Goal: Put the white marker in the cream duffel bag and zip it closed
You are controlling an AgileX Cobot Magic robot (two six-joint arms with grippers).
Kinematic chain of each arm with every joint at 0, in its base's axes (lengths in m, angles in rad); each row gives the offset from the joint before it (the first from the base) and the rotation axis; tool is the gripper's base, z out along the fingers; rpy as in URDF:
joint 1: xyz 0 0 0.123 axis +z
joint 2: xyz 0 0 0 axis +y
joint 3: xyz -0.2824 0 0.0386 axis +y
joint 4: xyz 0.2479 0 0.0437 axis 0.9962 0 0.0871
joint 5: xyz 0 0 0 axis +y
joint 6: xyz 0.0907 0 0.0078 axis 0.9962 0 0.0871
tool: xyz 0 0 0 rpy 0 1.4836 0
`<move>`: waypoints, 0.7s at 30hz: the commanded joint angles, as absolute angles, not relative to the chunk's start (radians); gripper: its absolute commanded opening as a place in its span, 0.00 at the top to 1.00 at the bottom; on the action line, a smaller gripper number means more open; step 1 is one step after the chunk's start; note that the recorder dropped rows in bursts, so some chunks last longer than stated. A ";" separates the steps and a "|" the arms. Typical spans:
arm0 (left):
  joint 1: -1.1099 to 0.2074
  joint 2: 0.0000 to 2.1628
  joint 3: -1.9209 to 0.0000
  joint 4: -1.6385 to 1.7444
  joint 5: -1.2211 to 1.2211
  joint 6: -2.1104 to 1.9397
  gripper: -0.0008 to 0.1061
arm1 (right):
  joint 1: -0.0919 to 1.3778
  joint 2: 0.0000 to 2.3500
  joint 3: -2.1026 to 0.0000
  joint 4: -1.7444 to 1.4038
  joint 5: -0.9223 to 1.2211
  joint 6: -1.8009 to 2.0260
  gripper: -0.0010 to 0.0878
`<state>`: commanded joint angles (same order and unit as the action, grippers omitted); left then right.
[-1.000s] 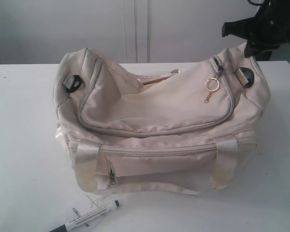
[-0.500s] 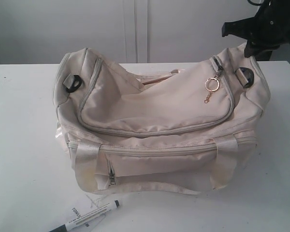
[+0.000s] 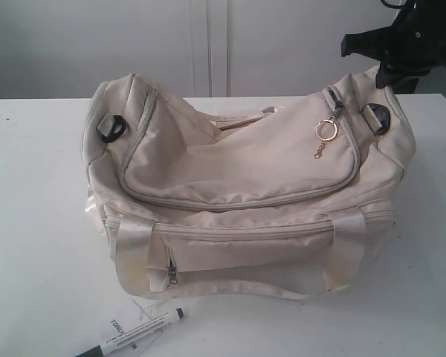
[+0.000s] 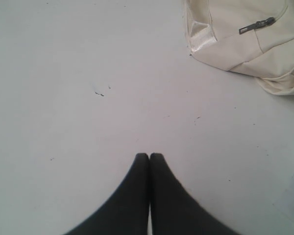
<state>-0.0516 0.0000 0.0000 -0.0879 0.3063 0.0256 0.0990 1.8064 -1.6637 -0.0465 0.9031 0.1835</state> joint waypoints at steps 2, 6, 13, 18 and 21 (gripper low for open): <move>-0.052 0.000 0.000 -0.088 0.306 0.026 0.99 | 0.099 1.806 -1.664 -0.046 0.903 0.183 0.99; -0.052 0.000 0.000 -0.088 0.306 0.026 0.99 | 0.099 1.806 -1.664 -0.046 0.903 0.183 0.99; -0.052 0.000 0.000 -0.088 0.281 0.026 0.99 | 0.099 1.806 -1.664 -0.046 0.903 0.183 0.99; -0.052 0.000 0.000 -0.088 0.156 0.026 0.99 | 0.099 1.806 -1.664 -0.046 0.903 0.183 0.99; -0.052 0.000 0.000 -0.088 0.087 0.026 0.99 | 0.099 1.806 -1.664 -0.046 0.903 0.183 0.99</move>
<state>-0.0518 0.0000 0.0000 -0.0879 0.0866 0.0256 0.0990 1.8064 -1.6637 -0.0465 0.9031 0.1835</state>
